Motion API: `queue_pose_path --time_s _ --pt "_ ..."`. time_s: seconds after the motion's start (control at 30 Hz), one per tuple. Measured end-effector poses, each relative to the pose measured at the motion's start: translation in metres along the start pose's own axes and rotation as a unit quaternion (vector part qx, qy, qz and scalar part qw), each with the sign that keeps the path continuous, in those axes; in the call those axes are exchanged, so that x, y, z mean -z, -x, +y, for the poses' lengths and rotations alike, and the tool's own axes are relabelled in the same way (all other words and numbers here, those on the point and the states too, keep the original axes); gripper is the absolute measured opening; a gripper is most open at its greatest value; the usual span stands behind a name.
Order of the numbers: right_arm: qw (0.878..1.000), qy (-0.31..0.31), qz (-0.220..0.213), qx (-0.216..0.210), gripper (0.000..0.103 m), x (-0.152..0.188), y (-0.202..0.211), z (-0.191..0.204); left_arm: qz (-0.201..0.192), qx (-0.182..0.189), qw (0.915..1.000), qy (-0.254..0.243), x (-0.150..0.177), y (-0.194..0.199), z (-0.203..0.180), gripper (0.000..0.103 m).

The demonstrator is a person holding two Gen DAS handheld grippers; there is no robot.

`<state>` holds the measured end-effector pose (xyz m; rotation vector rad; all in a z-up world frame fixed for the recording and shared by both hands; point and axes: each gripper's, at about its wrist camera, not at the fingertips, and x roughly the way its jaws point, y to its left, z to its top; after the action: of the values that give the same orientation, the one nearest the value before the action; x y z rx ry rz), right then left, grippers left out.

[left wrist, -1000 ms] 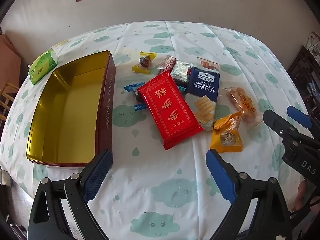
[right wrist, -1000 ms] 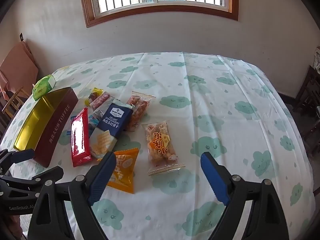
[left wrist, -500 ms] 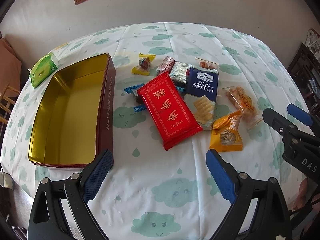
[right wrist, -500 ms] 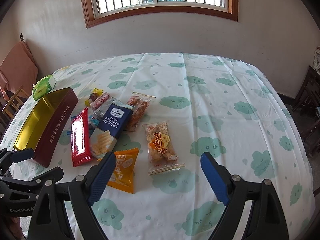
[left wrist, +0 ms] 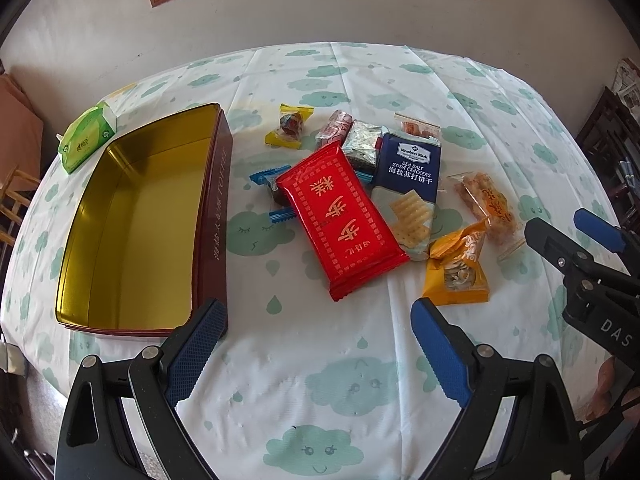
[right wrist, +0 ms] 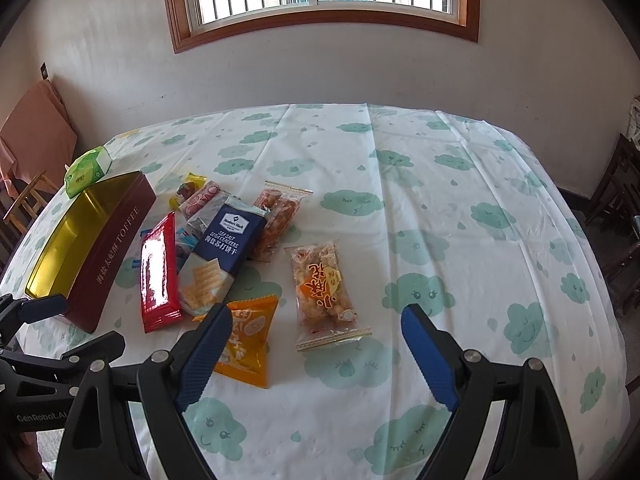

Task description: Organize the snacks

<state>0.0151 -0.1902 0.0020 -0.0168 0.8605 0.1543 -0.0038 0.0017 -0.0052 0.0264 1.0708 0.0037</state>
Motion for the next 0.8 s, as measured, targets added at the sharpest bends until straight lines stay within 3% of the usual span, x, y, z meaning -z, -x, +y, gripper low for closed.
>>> queue_pose_path --time_s 0.8 --pt "1.0 0.002 0.007 -0.002 0.088 -0.0004 -0.0091 -0.0008 0.0 -0.006 1.0 0.004 0.0001 -0.0078 0.0092 0.091"
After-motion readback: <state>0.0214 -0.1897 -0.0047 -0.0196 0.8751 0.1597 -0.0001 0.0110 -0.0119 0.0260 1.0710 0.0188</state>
